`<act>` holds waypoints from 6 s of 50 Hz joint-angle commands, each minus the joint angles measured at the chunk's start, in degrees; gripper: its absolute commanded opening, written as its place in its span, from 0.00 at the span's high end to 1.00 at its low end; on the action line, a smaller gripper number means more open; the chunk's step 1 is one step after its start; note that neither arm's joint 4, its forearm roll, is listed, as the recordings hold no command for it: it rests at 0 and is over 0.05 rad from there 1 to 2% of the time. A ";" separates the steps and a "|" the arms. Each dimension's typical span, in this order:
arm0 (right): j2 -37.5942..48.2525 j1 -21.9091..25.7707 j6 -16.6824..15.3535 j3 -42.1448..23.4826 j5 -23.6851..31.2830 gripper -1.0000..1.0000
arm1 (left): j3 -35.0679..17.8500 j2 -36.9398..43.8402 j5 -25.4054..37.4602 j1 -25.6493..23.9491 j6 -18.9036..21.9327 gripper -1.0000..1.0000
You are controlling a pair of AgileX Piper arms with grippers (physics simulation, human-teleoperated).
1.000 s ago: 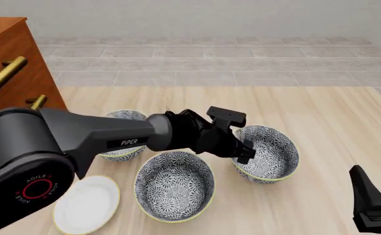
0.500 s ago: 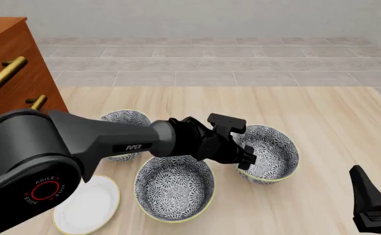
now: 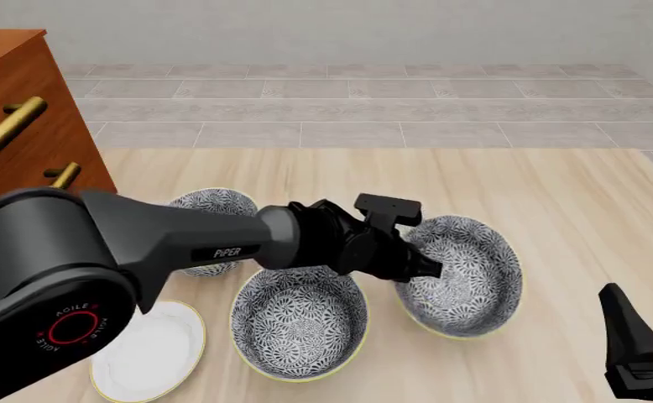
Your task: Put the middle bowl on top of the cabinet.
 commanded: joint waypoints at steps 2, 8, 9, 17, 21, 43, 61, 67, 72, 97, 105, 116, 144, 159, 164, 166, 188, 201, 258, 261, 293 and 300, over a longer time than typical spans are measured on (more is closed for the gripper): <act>0.00 -0.01 -0.07 0.00 0.02 0.00 | 0.73 0.04 0.04 -0.22 1.06 1.00; 0.00 0.04 -0.15 0.00 0.02 0.00 | 1.10 -0.66 -0.37 -0.09 1.26 1.00; 0.00 0.04 -0.16 0.00 0.02 0.00 | 1.17 -0.75 -0.45 -0.08 1.22 1.00; 0.00 0.06 -0.20 0.00 0.02 0.00 | 1.87 -2.17 -1.20 -0.25 1.34 1.00; 0.00 0.05 -0.22 0.00 0.03 0.00 | 2.16 -3.40 -1.26 -0.17 1.73 1.00; 0.00 0.03 -0.39 0.00 0.08 0.00 | 3.43 -10.10 -2.27 0.58 1.89 1.00; 0.00 -0.05 -0.35 0.00 0.18 0.00 | 4.00 -11.49 -2.83 0.66 2.40 1.00; 0.00 -0.12 -0.23 0.00 0.19 0.00 | 3.99 -11.89 -2.83 0.84 2.59 1.00; 0.00 -0.12 -0.20 0.00 0.18 0.00 | 4.63 -12.68 -3.03 0.83 2.38 1.00; 0.00 -0.07 -0.50 0.00 0.26 0.00 | 5.25 -23.96 2.05 2.76 6.37 1.00; 0.00 -0.12 -0.56 0.00 0.29 0.00 | 5.27 -27.18 3.78 3.68 7.38 1.00; 0.00 -0.10 -0.77 0.00 0.29 0.00 | 5.14 -30.76 6.05 4.91 8.92 1.00; 0.00 -0.12 -0.99 0.00 0.32 0.00 | 4.48 -38.46 10.60 6.85 12.00 1.00; 0.00 -0.13 -1.08 0.00 0.30 0.00 | 3.36 -42.70 13.67 8.67 13.86 1.00; 0.00 -0.14 -1.18 0.01 0.32 0.00 | 2.53 -44.06 15.22 9.46 14.53 1.00; 0.00 -0.17 -1.20 0.01 0.33 0.00 | 2.47 -44.50 15.70 9.85 14.82 1.00; 0.00 -0.32 -1.33 0.01 0.48 0.00 | 0.73 -48.60 20.04 12.88 16.52 1.00; 0.00 -0.41 -1.18 0.01 0.52 0.00 | 0.04 -51.05 22.27 15.51 16.65 1.00; -0.01 -0.51 -1.66 0.01 0.65 0.00 | -16.77 -54.59 46.05 27.99 16.56 1.00; -0.01 -0.52 -1.58 0.01 0.62 0.00 | -18.98 -54.19 48.45 29.12 17.68 1.00; -0.01 -0.80 -1.58 0.01 0.96 0.00 | -22.00 -55.70 56.22 36.90 15.73 1.00; -0.01 -0.85 -1.58 0.01 0.94 0.00 | -22.31 -55.77 56.23 38.35 15.07 1.00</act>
